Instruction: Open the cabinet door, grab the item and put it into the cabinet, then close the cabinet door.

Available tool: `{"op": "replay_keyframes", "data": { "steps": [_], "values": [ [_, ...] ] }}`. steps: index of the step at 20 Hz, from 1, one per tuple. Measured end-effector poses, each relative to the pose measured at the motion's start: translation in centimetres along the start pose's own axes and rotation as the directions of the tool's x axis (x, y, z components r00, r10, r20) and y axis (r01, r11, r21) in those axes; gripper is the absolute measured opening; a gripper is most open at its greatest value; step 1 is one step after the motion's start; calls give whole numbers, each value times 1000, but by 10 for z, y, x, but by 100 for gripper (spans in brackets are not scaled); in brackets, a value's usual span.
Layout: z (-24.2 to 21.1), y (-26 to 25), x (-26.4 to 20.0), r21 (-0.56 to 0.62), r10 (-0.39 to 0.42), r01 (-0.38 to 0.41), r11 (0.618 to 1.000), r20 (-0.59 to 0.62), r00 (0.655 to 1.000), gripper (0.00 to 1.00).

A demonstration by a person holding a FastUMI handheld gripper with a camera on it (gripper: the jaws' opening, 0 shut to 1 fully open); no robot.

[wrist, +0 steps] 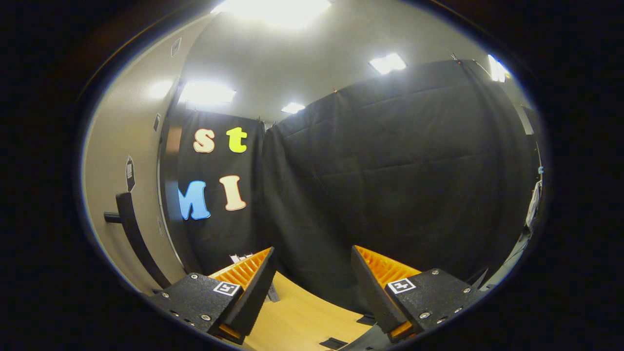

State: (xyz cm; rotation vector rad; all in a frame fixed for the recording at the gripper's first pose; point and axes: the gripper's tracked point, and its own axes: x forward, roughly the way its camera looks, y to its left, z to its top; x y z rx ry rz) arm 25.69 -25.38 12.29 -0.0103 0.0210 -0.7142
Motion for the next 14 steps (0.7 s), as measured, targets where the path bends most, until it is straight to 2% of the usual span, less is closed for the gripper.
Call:
{"op": "replay_keyframes", "data": {
  "steps": [5, 8, 12, 14],
  "values": [
    [-9, 39, -4, -40, 66, -67, 997, -35, 997, 93],
    [-8, 39, -8, -62, 41, -43, 997, -31, 999, 88],
    [-13, 43, -19, 9, 63, -63, 998, -53, 997, 88],
    [-13, 47, -25, 0, 68, -68, 998, -46, 997, 88]
  ]
}}
